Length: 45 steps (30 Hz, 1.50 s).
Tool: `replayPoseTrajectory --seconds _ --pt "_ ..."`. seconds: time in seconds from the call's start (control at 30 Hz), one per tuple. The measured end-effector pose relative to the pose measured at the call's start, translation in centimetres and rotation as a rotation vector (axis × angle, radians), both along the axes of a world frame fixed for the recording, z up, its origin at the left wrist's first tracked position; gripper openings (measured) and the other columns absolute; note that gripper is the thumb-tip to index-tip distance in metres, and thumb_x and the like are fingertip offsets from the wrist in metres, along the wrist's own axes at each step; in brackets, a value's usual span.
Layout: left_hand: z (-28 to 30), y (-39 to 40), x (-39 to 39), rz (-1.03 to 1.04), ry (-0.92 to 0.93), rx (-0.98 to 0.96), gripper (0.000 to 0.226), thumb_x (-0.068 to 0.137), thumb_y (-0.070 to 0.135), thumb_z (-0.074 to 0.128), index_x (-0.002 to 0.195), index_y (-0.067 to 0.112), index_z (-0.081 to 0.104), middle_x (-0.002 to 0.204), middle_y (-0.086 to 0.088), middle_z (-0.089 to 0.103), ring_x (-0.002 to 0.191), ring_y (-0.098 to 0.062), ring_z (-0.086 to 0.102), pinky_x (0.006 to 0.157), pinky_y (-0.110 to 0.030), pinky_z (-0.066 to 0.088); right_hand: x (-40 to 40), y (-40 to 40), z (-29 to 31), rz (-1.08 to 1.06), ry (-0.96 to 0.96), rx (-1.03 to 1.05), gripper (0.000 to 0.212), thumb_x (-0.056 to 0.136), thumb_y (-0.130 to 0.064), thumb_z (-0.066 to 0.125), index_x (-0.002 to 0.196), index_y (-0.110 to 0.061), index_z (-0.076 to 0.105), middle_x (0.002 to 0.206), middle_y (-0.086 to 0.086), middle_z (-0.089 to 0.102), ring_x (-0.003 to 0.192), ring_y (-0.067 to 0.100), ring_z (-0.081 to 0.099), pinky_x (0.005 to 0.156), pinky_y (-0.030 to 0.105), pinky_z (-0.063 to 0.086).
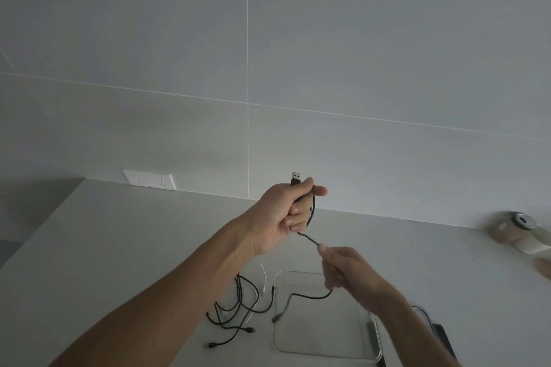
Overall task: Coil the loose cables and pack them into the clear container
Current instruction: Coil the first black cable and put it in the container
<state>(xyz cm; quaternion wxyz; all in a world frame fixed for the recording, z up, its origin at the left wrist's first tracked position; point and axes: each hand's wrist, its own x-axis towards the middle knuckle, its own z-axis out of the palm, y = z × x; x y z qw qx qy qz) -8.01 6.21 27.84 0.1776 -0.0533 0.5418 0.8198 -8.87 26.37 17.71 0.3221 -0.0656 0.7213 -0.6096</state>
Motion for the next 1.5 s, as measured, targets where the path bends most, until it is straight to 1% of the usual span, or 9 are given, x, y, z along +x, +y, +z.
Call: replayPoseTrajectory --seconds 0.27,0.43,0.63,0.73,0.83,1.2,1.33,1.4,1.5 --pt "-3.8 2.5 0.3 -0.014 -0.261 -0.171 0.047 0.109 0.039 0.036 0.107 0.004 0.067 0.056 0.008 0.030 0.045 -0.009 0.021 0.050 -0.024 0.020 -5.7 -1.3 7.0 -0.080 0.061 0.185 0.048 0.095 -0.032 0.070 0.060 -0.022 0.039 0.059 -0.004 0.025 0.051 0.014 0.017 0.047 0.026 0.014" --pt "-4.3 3.1 -0.1 0.079 -0.286 -0.134 0.033 0.108 0.039 0.040 0.089 0.016 0.055 0.055 0.006 0.044 0.048 -0.012 0.028 0.052 -0.024 0.026 -3.0 -4.2 9.5 -0.033 0.350 0.466 0.032 0.099 -0.022 0.048 0.079 0.001 0.058 0.068 0.002 0.049 0.055 0.020 0.038 0.050 0.030 0.030" --pt "-4.4 3.3 -1.0 0.256 -0.313 0.034 0.038 0.109 0.031 0.040 0.091 0.008 0.064 0.085 -0.009 0.067 0.079 -0.024 0.063 0.072 -0.028 0.051 2.6 -5.0 8.9 -0.044 0.676 0.563 0.031 0.107 -0.023 0.038 0.079 -0.015 0.048 0.070 0.000 0.057 0.064 0.022 0.049 0.058 0.037 0.035" --pt "-4.4 3.2 -1.9 0.360 -0.289 0.217 0.039 0.109 0.027 0.039 0.093 0.001 0.064 0.067 -0.006 0.069 0.061 -0.022 0.070 0.064 -0.029 0.055 4.7 -5.2 6.6 -0.086 0.540 0.403 0.027 0.104 -0.017 0.044 0.079 -0.012 0.055 0.059 -0.005 0.053 0.051 0.012 0.042 0.053 0.032 0.035" --pt "-4.2 2.7 -2.3 0.344 -0.218 0.209 0.033 0.110 0.027 0.037 0.101 0.006 0.060 0.049 0.009 0.042 0.037 -0.008 0.042 0.045 -0.022 0.036 6.0 -4.5 4.6 -0.075 0.261 0.211 0.033 0.105 -0.018 0.046 0.075 -0.012 0.058 0.055 -0.003 0.057 0.048 0.013 0.048 0.054 0.029 0.042" --pt "-3.2 2.4 -0.7 0.047 -0.204 0.395 0.039 0.108 0.027 0.041 0.120 -0.005 0.059 0.052 0.010 0.030 0.034 -0.003 0.027 0.036 -0.016 0.021 3.4 2.0 -1.4 -0.191 0.044 0.090 0.054 0.084 -0.060 0.072 0.059 -0.015 0.056 0.053 0.004 0.045 0.054 0.017 0.045 0.069 0.043 0.042" --pt "-2.9 2.0 -0.4 -0.061 -0.179 0.469 0.038 0.106 0.021 0.042 0.124 -0.007 0.061 0.055 0.010 0.023 0.037 -0.005 0.018 0.037 -0.020 0.016 3.1 4.2 -3.1 -0.226 -0.350 -0.573 0.035 0.084 -0.024 0.081 0.109 -0.004 0.066 0.067 0.003 0.041 0.048 0.012 0.032 0.053 0.027 0.043" --pt "-2.9 1.8 -0.4 -0.042 -0.179 0.502 0.037 0.106 0.021 0.041 0.120 -0.005 0.064 0.057 0.009 0.017 0.040 -0.007 0.013 0.038 -0.020 0.015 3.2 4.6 -3.6 -0.150 -0.497 -0.961 0.019 0.101 -0.016 0.061 0.117 -0.006 0.061 0.079 0.005 0.053 0.048 0.010 0.035 0.051 0.022 0.045" --pt "-3.1 1.7 -0.4 0.030 -0.184 0.537 0.034 0.103 0.022 0.045 0.110 -0.001 0.069 0.058 0.009 0.014 0.041 -0.008 0.012 0.041 -0.020 0.014 3.8 4.8 -3.2 -0.224 -0.382 -1.119 0.038 0.110 -0.016 0.025 0.129 -0.005 0.057 0.107 0.006 0.060 0.068 0.009 0.041 0.073 0.020 0.047"
